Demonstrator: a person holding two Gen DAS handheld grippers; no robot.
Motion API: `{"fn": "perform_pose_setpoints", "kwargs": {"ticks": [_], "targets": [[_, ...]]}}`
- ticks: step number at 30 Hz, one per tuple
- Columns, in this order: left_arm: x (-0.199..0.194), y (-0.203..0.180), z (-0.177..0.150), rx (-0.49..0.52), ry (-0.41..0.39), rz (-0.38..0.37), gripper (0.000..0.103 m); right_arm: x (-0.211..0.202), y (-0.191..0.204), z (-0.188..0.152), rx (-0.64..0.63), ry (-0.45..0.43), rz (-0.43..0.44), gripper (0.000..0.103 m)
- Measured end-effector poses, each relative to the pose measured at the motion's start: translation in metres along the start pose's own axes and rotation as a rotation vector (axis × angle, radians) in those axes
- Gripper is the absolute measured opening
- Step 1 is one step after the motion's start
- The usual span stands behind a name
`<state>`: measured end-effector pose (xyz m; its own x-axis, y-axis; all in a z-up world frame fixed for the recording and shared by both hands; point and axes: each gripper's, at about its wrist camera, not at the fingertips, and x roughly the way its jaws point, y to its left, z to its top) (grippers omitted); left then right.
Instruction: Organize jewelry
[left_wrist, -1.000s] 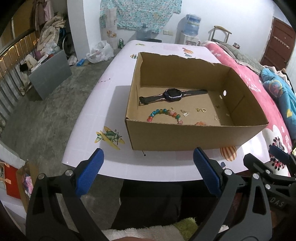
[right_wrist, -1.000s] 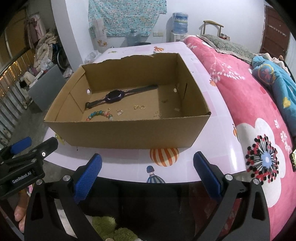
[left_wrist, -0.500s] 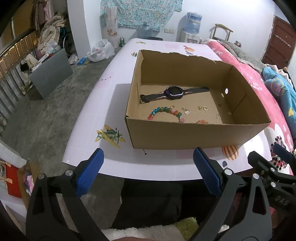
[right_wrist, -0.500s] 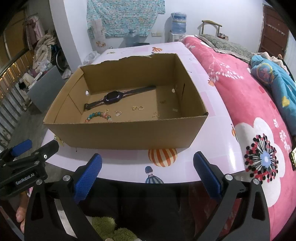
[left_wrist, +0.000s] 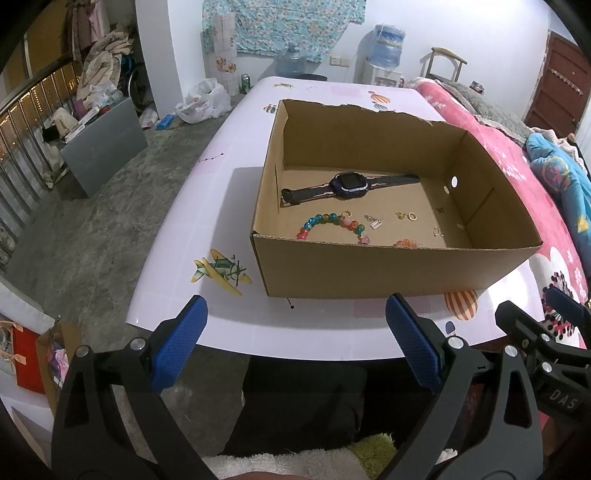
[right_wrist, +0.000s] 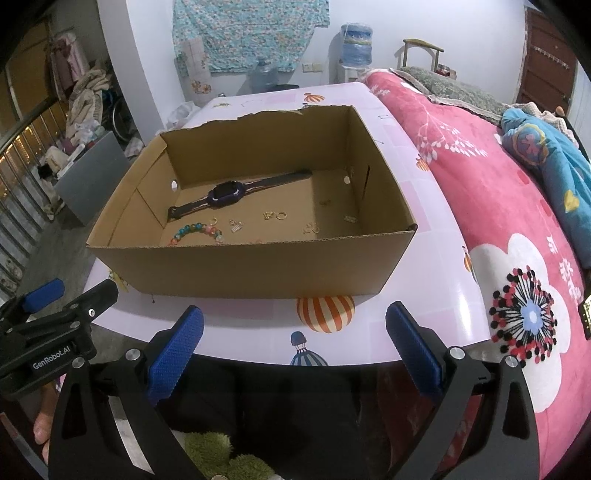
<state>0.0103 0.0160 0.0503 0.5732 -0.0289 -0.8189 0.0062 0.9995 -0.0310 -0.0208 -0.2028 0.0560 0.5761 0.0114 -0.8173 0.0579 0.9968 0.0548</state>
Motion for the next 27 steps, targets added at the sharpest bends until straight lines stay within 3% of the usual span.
{"fn": "perform_pose_setpoints", "kwargs": {"ticks": [27], "targets": [[-0.0007,-0.0014,0.0001,-0.003,-0.003,0.007,0.094,-0.0003,0.0005,-0.0004,0.001,0.000,0.001,0.096]]}}
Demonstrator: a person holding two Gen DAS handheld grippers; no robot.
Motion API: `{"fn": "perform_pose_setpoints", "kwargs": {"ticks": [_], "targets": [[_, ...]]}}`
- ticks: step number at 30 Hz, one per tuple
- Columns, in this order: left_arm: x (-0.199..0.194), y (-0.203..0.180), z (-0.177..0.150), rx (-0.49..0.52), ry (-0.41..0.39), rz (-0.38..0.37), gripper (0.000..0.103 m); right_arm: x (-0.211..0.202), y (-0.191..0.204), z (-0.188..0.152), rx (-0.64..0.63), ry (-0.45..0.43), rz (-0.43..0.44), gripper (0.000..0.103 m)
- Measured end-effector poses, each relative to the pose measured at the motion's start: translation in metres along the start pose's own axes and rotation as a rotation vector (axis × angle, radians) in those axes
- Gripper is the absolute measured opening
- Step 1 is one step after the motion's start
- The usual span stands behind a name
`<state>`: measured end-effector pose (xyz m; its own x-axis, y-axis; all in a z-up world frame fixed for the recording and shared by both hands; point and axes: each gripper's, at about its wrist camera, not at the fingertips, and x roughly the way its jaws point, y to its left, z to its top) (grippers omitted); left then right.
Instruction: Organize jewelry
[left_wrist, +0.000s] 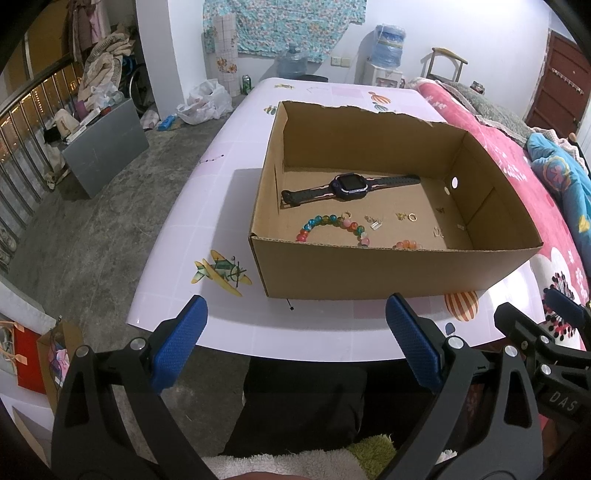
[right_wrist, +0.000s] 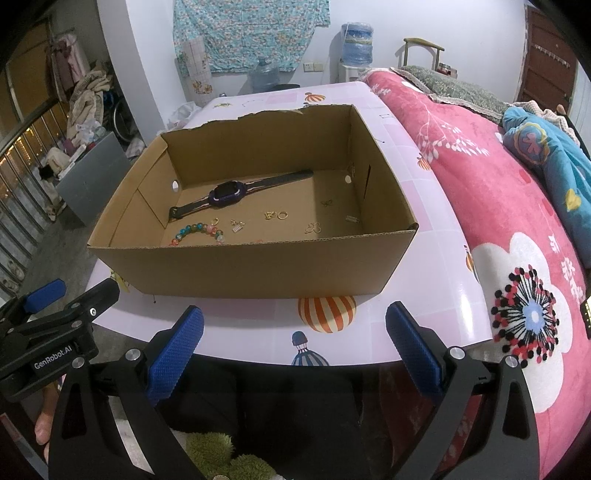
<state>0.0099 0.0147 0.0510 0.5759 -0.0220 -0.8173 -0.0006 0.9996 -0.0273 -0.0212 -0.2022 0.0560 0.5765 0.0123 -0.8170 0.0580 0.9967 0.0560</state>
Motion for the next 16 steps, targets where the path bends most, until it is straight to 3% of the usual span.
{"fn": "perform_pose_setpoints", "kwargs": {"ticks": [16], "targets": [[-0.0009,-0.0040,0.0000,0.003,0.001,0.004,0.094,0.0003,0.0037,0.0004,-0.001,0.001,0.003,0.096]]}}
